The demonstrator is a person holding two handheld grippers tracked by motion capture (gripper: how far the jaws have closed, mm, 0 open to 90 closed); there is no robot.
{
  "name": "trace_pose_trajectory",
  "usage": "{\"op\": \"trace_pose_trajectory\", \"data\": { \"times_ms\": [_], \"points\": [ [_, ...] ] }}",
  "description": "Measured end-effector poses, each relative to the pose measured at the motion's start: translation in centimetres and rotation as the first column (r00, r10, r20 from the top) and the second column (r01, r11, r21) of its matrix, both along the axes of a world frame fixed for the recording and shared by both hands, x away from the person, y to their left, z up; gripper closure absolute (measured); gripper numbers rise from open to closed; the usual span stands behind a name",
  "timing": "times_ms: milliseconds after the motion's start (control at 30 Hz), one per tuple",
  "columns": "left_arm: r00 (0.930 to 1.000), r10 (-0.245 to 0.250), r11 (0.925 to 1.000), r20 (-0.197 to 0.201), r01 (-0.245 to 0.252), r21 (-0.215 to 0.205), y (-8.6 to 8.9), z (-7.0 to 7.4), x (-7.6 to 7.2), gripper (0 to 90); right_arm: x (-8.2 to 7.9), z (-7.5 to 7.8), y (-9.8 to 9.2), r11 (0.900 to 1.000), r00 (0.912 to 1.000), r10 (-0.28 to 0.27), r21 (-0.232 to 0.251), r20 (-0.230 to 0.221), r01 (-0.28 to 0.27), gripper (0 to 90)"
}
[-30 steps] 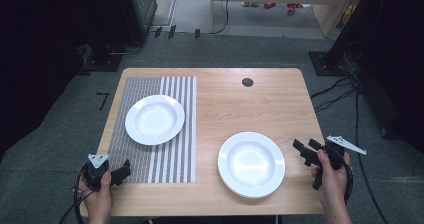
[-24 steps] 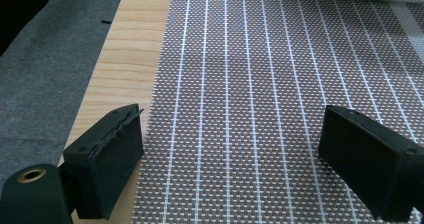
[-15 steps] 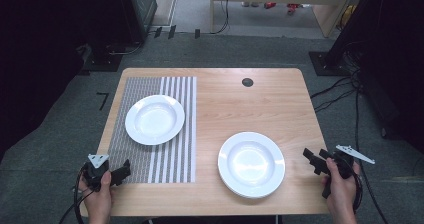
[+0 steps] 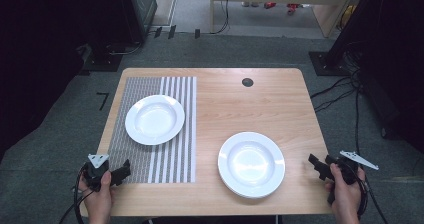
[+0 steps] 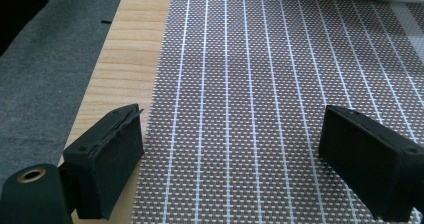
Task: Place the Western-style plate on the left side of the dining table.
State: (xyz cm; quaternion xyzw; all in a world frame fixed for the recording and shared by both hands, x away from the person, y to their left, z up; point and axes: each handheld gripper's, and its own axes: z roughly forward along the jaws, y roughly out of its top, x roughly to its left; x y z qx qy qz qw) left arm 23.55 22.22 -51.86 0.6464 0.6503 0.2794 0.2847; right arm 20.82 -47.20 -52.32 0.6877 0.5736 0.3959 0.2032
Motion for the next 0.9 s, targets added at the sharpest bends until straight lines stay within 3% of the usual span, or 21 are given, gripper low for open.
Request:
{"op": "trace_pose_trajectory", "data": {
  "times_ms": [300,533,700,900],
  "points": [
    [1.0000,0.000,1.0000,0.000,0.000,0.000,0.0,0.0,0.0,10.4,0.1,-0.1,1.4,0.989,0.9995,0.027,-0.146,-0.017,-0.029,22.4],
    [1.0000,0.001,1.0000,-0.001,-0.001,0.000,0.0,0.0,0.1,10.4,0.3,-0.2,2.3,0.970,0.9979,0.048,-0.238,-0.045,-0.057,18.4],
    [1.0000,0.001,1.0000,-0.001,-0.001,0.000,0.0,0.0,0.1,10.5,0.4,-0.2,2.7,0.958,0.9963,0.058,-0.277,-0.063,-0.073,15.9],
    [1.0000,0.001,1.0000,-0.001,-0.001,0.000,0.0,0.0,0.1,10.4,0.4,-0.2,2.8,0.957,0.9959,0.061,-0.280,-0.067,-0.077,14.9]
  ]
}}
